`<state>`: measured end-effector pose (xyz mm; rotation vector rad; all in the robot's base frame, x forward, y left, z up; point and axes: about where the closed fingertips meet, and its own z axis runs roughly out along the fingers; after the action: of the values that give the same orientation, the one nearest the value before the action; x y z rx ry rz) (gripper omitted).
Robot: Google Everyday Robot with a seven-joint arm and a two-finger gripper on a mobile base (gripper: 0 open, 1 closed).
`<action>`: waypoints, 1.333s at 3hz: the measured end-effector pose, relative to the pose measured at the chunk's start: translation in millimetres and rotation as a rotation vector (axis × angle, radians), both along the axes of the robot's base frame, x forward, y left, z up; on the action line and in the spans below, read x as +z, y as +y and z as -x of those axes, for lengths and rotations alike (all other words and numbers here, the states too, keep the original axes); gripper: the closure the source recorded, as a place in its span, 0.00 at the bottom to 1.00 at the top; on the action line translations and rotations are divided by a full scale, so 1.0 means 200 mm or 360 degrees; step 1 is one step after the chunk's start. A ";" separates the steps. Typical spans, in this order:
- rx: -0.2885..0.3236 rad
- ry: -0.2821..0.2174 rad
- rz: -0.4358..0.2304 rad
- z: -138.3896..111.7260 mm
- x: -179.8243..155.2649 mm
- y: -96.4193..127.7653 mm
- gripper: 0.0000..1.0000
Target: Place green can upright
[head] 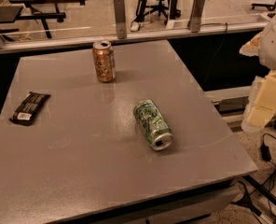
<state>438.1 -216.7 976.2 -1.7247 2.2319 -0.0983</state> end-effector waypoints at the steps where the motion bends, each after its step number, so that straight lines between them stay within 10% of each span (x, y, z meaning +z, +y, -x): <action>1: 0.0002 0.0000 0.0000 0.00 0.00 0.00 0.00; 2: 0.0145 0.0004 -0.0022 -0.02 0.01 0.07 0.00; 4: 0.0753 -0.0086 -0.0097 -0.16 -0.01 0.34 0.00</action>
Offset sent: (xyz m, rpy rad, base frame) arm 0.0100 0.0325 0.0012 0.0348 0.0318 0.2337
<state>469.9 -148.3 974.2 -2.1320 1.7142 0.0315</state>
